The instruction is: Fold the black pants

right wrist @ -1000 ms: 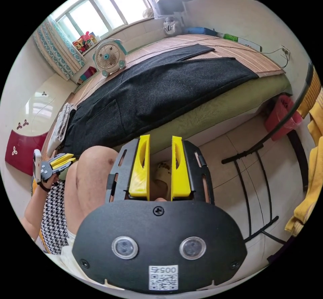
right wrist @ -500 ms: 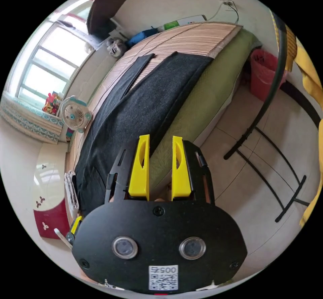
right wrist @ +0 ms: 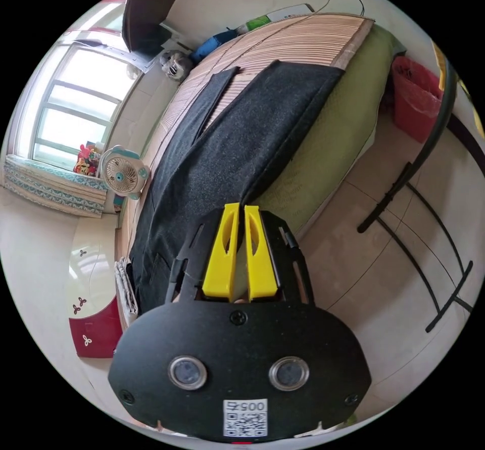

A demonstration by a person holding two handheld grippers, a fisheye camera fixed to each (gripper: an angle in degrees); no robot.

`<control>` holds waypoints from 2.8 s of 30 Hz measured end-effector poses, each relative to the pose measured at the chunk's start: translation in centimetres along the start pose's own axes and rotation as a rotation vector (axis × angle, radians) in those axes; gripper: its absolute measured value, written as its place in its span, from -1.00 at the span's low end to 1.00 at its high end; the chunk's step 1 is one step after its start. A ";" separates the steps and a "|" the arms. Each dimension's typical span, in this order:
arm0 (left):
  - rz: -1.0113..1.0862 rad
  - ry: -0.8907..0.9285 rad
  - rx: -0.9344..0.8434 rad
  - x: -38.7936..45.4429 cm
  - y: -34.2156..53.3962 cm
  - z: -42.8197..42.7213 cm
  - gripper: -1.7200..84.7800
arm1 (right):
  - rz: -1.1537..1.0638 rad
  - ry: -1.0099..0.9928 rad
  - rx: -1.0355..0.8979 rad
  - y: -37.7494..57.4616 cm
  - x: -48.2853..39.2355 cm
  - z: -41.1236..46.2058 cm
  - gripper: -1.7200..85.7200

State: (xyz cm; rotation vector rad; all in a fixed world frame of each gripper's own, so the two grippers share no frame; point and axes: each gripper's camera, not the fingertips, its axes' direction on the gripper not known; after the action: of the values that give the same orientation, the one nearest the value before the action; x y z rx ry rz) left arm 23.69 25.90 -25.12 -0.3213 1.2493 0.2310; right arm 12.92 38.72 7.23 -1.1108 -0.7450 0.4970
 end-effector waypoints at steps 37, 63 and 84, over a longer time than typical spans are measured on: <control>-0.017 0.126 0.293 1.3 10.6 -18.9 -0.96 | -0.324 0.110 0.283 5.8 -7.7 -12.6 -0.99; -0.658 -0.240 0.289 -15.9 -3.6 -11.7 -0.97 | -0.525 0.292 0.377 -3.6 -31.0 -1.0 -0.99; -0.634 0.280 0.123 -26.7 -19.0 3.0 -0.80 | -0.621 0.282 0.037 -2.1 -46.2 23.2 -0.82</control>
State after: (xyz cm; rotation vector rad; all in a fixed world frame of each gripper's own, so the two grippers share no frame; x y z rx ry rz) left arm 24.79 9.36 3.29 -0.6391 1.3643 -0.4465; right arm -35.08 20.17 1.76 -0.8335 -0.7794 -0.1685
